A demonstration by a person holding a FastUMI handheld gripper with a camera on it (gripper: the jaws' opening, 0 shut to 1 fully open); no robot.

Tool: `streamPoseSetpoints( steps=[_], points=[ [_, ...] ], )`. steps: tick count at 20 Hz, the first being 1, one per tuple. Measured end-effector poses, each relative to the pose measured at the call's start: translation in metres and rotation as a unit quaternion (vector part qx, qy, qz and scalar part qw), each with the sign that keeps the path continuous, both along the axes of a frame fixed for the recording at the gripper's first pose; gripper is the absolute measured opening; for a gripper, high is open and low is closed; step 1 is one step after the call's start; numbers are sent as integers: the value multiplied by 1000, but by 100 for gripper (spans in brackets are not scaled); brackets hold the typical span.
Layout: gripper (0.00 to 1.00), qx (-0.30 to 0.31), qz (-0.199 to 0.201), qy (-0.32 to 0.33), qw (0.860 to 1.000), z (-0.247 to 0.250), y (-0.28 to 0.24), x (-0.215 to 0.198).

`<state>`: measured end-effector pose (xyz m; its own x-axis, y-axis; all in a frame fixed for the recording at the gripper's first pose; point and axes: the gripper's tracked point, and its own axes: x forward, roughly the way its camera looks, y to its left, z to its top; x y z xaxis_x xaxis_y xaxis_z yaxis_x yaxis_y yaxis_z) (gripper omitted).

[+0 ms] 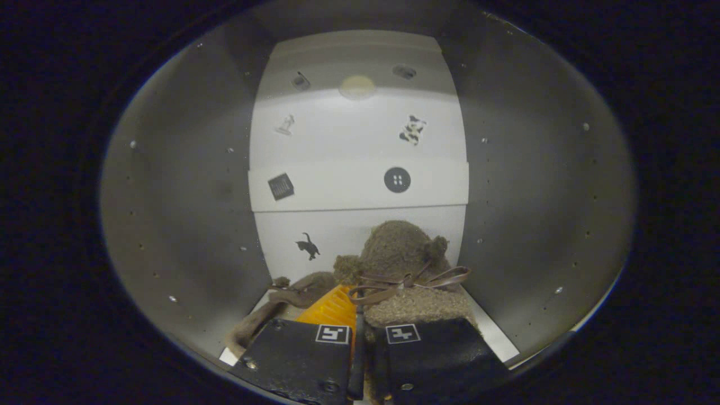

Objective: Open the shoe cabinet door, grab the shoes and put them into the shoe cabinet, then close the shoe cabinet door.

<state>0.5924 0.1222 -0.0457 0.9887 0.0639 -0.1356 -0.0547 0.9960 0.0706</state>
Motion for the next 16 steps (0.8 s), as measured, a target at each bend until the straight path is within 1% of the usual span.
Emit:
streamPoseSetpoints(
  steps=[4,8,10,12,14,16],
  points=[
    [11,13,-19,73,997,-36,-1,13],
    [12,-1,-28,108,994,-53,1,23],
    [13,1,-30,135,990,-61,1,27],
    [15,21,-22,145,989,-60,4,31],
    [28,21,-5,163,986,-63,9,28],
    [40,11,-4,163,986,-60,7,26]
  ],
)
